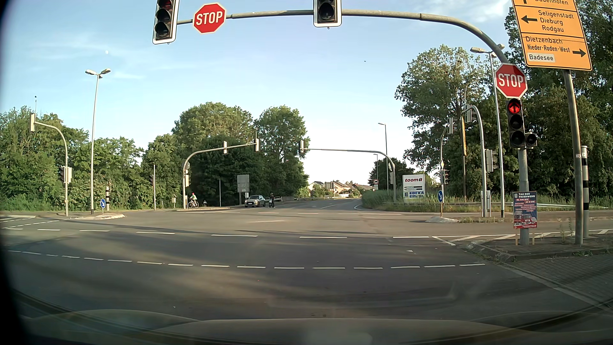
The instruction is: Follow the waypoints while adhering to traffic rules and regulations
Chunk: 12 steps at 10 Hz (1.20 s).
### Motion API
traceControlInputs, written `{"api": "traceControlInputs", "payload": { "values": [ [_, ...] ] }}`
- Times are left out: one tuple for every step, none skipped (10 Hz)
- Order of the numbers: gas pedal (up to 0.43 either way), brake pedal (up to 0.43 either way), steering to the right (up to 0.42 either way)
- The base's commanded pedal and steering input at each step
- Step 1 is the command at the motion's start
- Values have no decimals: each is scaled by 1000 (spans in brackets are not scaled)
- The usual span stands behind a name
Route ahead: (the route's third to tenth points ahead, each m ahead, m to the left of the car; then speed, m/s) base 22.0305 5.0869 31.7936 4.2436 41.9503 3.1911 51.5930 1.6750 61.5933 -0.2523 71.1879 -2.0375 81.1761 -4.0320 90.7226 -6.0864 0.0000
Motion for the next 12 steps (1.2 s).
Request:
{"api": "traceControlInputs", "payload": {
  "values": [
    [0,305,6],
    [0,305,6],
    [0,305,6],
    [0,305,6],
    [0,305,6],
    [0,305,6],
    [0,305,6],
    [0,305,6],
    [0,305,6],
    [0,305,6],
    [0,305,6],
    [0,305,6]
  ]
}}
